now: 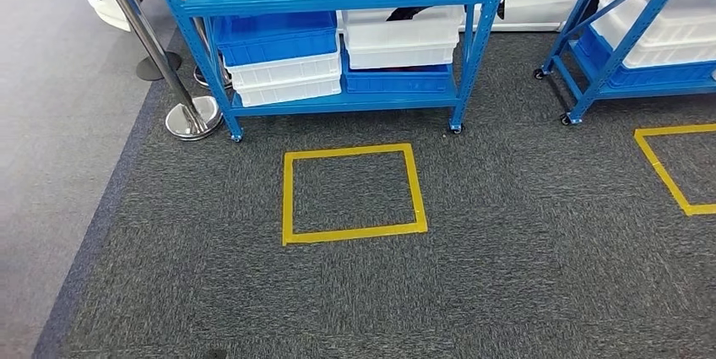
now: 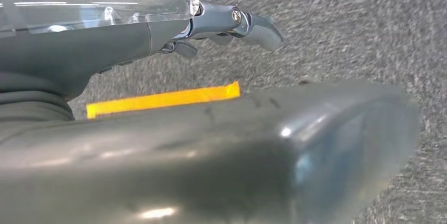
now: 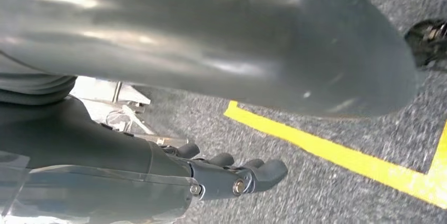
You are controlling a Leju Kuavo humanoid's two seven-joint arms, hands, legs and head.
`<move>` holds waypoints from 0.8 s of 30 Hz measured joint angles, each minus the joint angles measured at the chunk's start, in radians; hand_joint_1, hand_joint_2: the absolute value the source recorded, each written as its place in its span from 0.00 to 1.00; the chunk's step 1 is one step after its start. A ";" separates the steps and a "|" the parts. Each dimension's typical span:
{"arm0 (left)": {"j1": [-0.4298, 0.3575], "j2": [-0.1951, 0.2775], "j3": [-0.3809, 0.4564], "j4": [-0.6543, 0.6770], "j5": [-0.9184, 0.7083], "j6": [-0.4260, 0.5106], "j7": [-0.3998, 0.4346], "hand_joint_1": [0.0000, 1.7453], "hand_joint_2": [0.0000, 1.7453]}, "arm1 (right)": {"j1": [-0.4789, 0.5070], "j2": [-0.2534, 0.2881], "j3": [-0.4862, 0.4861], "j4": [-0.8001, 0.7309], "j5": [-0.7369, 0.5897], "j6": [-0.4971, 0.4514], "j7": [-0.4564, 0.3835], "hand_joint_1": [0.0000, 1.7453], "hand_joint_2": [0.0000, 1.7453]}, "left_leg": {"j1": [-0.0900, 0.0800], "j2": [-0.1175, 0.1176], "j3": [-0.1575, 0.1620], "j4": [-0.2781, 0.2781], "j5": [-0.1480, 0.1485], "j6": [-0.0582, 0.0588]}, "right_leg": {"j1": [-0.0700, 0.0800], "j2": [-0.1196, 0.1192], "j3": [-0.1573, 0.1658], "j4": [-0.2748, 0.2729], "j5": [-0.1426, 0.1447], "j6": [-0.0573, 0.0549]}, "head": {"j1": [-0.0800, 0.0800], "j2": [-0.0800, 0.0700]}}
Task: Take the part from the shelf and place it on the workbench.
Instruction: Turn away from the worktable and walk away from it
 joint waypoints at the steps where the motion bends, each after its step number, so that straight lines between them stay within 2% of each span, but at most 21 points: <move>1: 0.000 0.000 -0.002 0.000 0.000 -0.001 -0.001 0.00 0.00 | 0.001 0.000 0.000 0.000 -0.002 0.000 0.001 0.00 0.00 | 0.000 0.022 -0.014 0.031 -0.019 -0.004 | -0.001 -0.013 0.002 -0.003 0.001 -0.006 | 0.000 0.000; 3: -0.004 0.000 -0.007 0.000 -0.001 -0.005 -0.004 0.00 0.00 | 0.007 0.000 -0.002 0.000 -0.006 0.000 0.005 0.00 0.00 | -0.001 0.074 -0.069 0.148 -0.082 -0.011 | 0.003 -0.041 0.003 -0.005 -0.001 -0.015 | -0.001 0.000; 4: -0.006 0.000 -0.010 0.000 -0.001 -0.006 -0.005 0.00 0.00 | 0.009 -0.001 -0.002 0.001 -0.008 0.000 0.007 0.00 0.00 | 0.000 0.087 -0.101 0.215 -0.111 -0.013 | 0.005 -0.056 0.003 -0.005 -0.002 -0.018 | -0.001 0.000; 5: -0.006 0.000 -0.012 0.000 -0.001 -0.007 -0.005 0.00 0.00 | 0.010 -0.001 -0.003 0.001 -0.010 0.000 0.009 0.00 0.00 | 0.001 0.093 -0.123 0.261 -0.124 -0.015 | 0.007 -0.069 0.004 -0.005 -0.004 -0.019 | -0.001 0.000; 6: -0.006 0.000 -0.014 0.000 -0.001 -0.008 -0.005 0.00 0.00 | 0.010 -0.001 -0.004 0.001 -0.011 0.000 0.011 0.00 0.00 | 0.001 0.097 -0.127 0.271 -0.118 -0.014 | 0.009 -0.081 0.005 -0.005 -0.005 -0.020 | -0.001 0.000; 7: -0.005 0.000 -0.016 0.000 -0.001 -0.008 -0.005 0.00 0.00 | 0.009 -0.001 -0.005 0.001 -0.012 0.000 0.013 0.00 0.00 | 0.000 0.101 -0.110 0.240 -0.093 -0.012 | 0.011 -0.092 0.008 -0.005 -0.007 -0.020 | -0.001 0.000; 8: -0.004 0.001 -0.016 0.000 -0.001 -0.008 -0.005 0.00 0.00 | 0.008 0.000 -0.006 0.001 -0.012 -0.001 0.016 0.00 0.00 | -0.001 0.112 -0.077 0.177 -0.058 -0.006 | 0.012 -0.103 0.011 -0.005 -0.010 -0.019 | -0.001 0.000; 10: -0.006 0.003 -0.018 0.000 -0.002 -0.008 -0.006 0.00 0.00 | 0.008 0.001 -0.008 0.001 -0.012 -0.001 0.023 0.00 0.00 | -0.013 0.156 -0.009 0.044 -0.008 0.012 | 0.015 -0.124 0.019 -0.005 -0.016 -0.013 | -0.001 0.000; 12: -0.008 0.004 -0.020 0.000 -0.001 -0.011 -0.010 0.00 0.00 | 0.007 0.002 -0.008 0.002 -0.012 -0.004 0.028 0.00 0.00 | -0.024 0.179 0.014 -0.006 0.000 0.025 | 0.018 -0.143 0.023 -0.005 -0.020 -0.004 | -0.001 0.000; 14: -0.005 0.004 -0.020 0.000 0.000 -0.018 -0.017 0.00 0.00 | 0.002 0.002 -0.011 0.002 -0.021 -0.019 0.029 0.00 0.00 | -0.022 0.160 0.015 -0.015 0.004 0.033 | 0.018 -0.153 0.030 -0.007 -0.024 0.007 | -0.001 0.000; 15: -0.003 0.004 -0.020 -0.001 0.001 -0.024 -0.021 0.00 0.00 | 0.000 0.002 -0.016 0.001 -0.031 -0.030 0.028 0.00 0.00 | -0.018 0.152 0.019 -0.022 0.007 0.037 | 0.017 -0.139 0.031 -0.001 -0.029 0.012 | -0.001 0.000; 16: -0.002 0.004 -0.020 -0.001 0.002 -0.030 -0.025 0.00 0.00 | 0.000 0.002 -0.022 0.001 -0.041 -0.040 0.026 0.00 0.00 | -0.014 0.144 0.024 -0.030 0.011 0.042 | 0.016 -0.114 0.023 0.020 -0.044 0.017 | 0.000 0.000; 17: -0.002 0.003 -0.020 -0.002 0.002 -0.035 -0.029 0.00 0.00 | 0.001 0.002 -0.030 0.001 -0.050 -0.046 0.023 0.00 0.00 | -0.010 0.138 0.029 -0.036 0.013 0.046 | 0.013 -0.083 0.002 0.064 -0.069 0.021 | 0.000 0.000; 18: -0.004 0.003 -0.020 -0.002 0.002 -0.038 -0.032 0.00 0.00 | 0.003 0.002 -0.037 0.001 -0.055 -0.049 0.021 0.00 0.00 | -0.010 0.130 0.029 -0.037 0.013 0.050 | 0.012 -0.057 -0.030 0.126 -0.099 0.024 | 0.000 0.000; 19: -0.006 0.003 -0.020 -0.003 0.002 -0.040 -0.034 0.00 0.00 | 0.004 0.002 -0.042 0.001 -0.058 -0.050 0.020 0.00 0.00 | -0.010 0.123 0.029 -0.037 0.012 0.052 | 0.010 -0.044 -0.068 0.195 -0.127 0.026 | 0.000 0.000; 20: -0.006 0.003 -0.020 -0.003 0.002 -0.041 -0.035 0.00 0.00 | 0.006 0.002 -0.047 0.001 -0.060 -0.051 0.019 0.00 0.00 | -0.010 0.115 0.030 -0.037 0.009 0.053 | 0.009 -0.040 -0.100 0.249 -0.141 0.029 | 0.000 0.000; 21: -0.005 0.003 -0.020 -0.003 0.002 -0.043 -0.035 0.00 0.00 | 0.007 0.002 -0.050 0.001 -0.061 -0.052 0.018 0.00 0.00 | -0.010 0.107 0.034 -0.037 0.005 0.052 | 0.008 -0.039 -0.116 0.269 -0.132 0.031 | 0.000 0.000; 22: -0.003 0.002 -0.020 -0.003 0.002 -0.044 -0.035 0.00 0.00 | 0.008 0.002 -0.053 0.001 -0.062 -0.052 0.017 0.00 0.00 | -0.009 0.101 0.039 -0.036 0.001 0.050 | 0.007 -0.039 -0.114 0.250 -0.104 0.032 | 0.000 0.000; 24: -0.001 0.001 -0.020 -0.004 0.002 -0.045 -0.035 0.00 0.00 | 0.011 0.001 -0.056 0.002 -0.062 -0.054 0.015 0.00 0.00 | -0.006 0.090 0.051 -0.031 -0.011 0.041 | 0.002 -0.037 -0.065 0.130 -0.024 0.034 | 0.000 0.000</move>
